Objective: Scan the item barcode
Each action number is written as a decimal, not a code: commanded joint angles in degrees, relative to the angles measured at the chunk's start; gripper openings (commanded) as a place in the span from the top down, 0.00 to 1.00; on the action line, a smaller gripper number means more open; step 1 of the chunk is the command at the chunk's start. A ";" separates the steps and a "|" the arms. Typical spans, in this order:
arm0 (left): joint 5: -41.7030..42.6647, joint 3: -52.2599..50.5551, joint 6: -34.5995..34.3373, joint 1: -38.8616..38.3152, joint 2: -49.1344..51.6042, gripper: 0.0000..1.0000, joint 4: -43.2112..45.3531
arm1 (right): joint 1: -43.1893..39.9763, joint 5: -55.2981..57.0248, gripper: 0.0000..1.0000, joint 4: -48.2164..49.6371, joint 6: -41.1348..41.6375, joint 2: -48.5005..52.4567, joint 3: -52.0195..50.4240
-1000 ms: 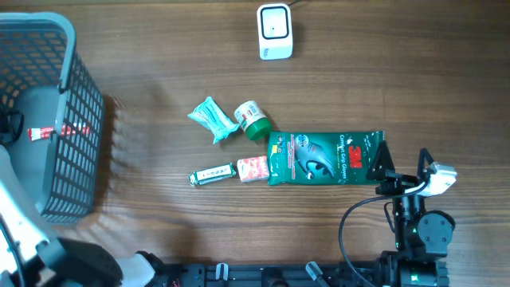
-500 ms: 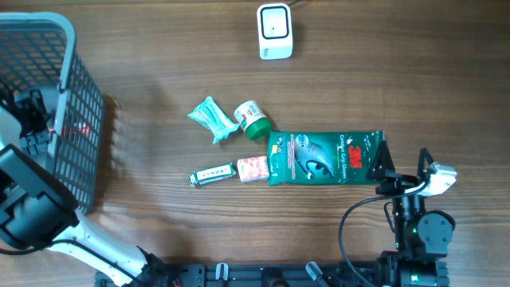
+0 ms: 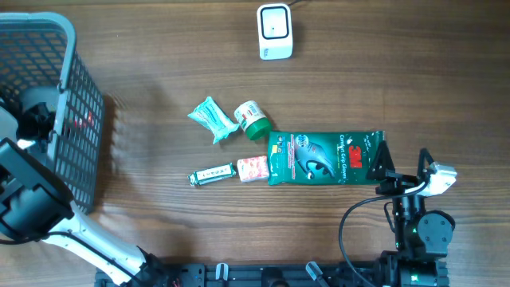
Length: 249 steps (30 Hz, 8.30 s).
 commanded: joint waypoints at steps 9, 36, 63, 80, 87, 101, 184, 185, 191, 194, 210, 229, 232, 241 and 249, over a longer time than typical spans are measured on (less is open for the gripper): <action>-12.00 -4.48 7.34 0.09 -11.85 0.96 -7.06 | 0.17 0.42 0.00 0.31 -0.66 -0.28 -0.04; -7.13 -4.72 25.27 -4.48 -7.98 0.00 -1.01 | 0.17 0.39 0.00 0.28 -0.63 -0.28 -0.04; -16.94 2.64 28.26 -3.04 -15.50 0.96 -17.97 | 0.17 0.42 0.00 0.31 -0.66 -0.28 -0.04; -16.48 2.64 29.97 -10.82 -44.63 0.96 -8.79 | 0.17 0.42 0.00 0.31 -0.66 -0.28 -0.04; -25.46 2.64 29.97 -29.11 -53.11 0.96 -7.61 | 0.17 0.42 0.00 0.31 -0.63 -0.28 -0.04; -26.34 2.43 21.66 -59.76 -36.76 0.96 -12.39 | 0.17 0.39 0.00 0.31 -0.63 -0.28 -0.04; -76.28 -5.62 119.10 -57.72 -58.18 0.00 66.73 | 0.17 0.42 0.00 0.28 -0.63 -0.28 -0.04; -74.84 -5.62 121.04 -54.84 -58.16 0.00 70.49 | 0.17 0.42 0.00 0.31 -0.63 -0.28 -0.04; -70.66 -5.62 120.74 -43.71 -57.94 0.00 68.94 | 0.17 0.42 0.00 0.31 -0.63 -0.28 -0.04; -70.01 -5.62 116.45 -42.34 -59.56 0.00 61.79 | 0.17 0.42 0.00 0.31 -0.63 -0.28 -0.04; -37.94 -5.75 83.25 -29.11 -86.71 0.00 24.04 | 0.17 0.42 0.00 0.31 -0.63 -0.07 -0.04; -27.89 -35.41 65.11 -20.20 -116.52 0.00 37.20 | 0.17 0.42 0.00 0.31 -0.63 -0.04 -0.04; -24.85 -37.03 63.10 -20.28 -118.86 0.00 36.87 | 0.17 0.42 0.00 0.31 -0.63 -0.04 -0.04; -18.10 -37.62 63.10 -23.65 -122.07 0.00 35.47 | 0.17 0.39 0.00 0.31 -0.63 -0.04 -0.04; -18.05 -37.62 62.62 -23.65 -121.35 0.00 52.94 | 0.17 0.42 0.00 0.31 -0.66 -0.04 -0.04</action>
